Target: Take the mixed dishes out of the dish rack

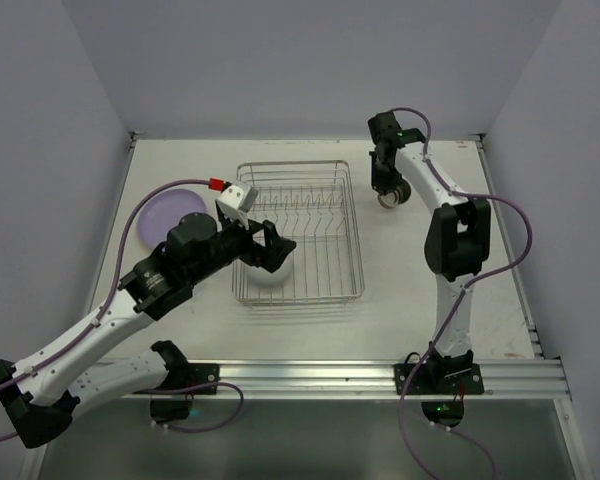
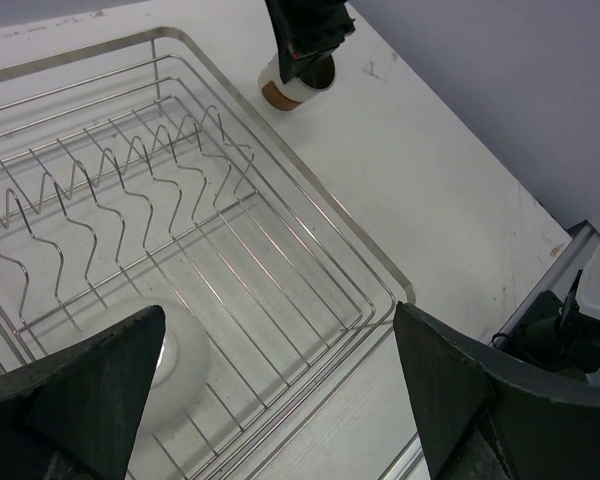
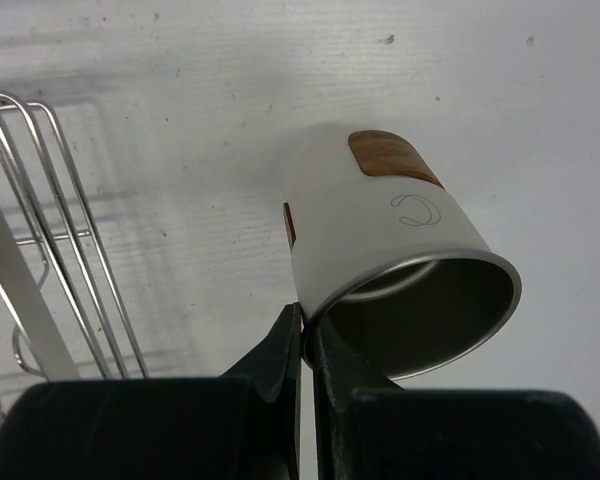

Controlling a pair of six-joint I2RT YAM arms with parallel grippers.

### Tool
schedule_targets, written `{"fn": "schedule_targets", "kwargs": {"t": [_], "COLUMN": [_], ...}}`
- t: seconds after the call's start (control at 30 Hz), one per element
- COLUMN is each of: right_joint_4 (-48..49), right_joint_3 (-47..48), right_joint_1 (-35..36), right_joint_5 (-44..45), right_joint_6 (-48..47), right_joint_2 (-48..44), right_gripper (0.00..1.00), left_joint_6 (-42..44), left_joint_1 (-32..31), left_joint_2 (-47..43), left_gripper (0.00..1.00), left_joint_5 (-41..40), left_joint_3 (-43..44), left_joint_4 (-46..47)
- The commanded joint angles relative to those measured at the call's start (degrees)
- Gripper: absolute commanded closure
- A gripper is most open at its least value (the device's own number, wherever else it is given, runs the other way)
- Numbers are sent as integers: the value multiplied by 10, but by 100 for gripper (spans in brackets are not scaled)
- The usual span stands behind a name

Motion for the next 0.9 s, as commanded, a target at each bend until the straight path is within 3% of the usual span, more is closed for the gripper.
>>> {"fn": "schedule_targets", "kwargs": {"t": [0.0, 0.23, 0.33, 0.43, 0.87], "right_joint_4": [-28, -30, -30, -30, -32], "right_joint_3": [28, 29, 29, 28, 61], "right_joint_1": [2, 2, 2, 2, 2], "right_joint_5": [7, -15, -11, -12, 17], "right_joint_6": [-32, -38, -37, -37, -28], "right_joint_2": [14, 39, 39, 38, 17], "right_gripper": [100, 98, 91, 77, 59], "left_joint_6": [16, 16, 18, 17, 18], "left_joint_1": [4, 4, 4, 4, 4], "left_joint_2": [5, 12, 13, 12, 9], "left_gripper": [0, 0, 0, 0, 0], "left_joint_5": [-2, 5, 5, 7, 9], "left_joint_3": [18, 18, 18, 18, 25], "left_joint_4": [4, 11, 10, 10, 4]}}
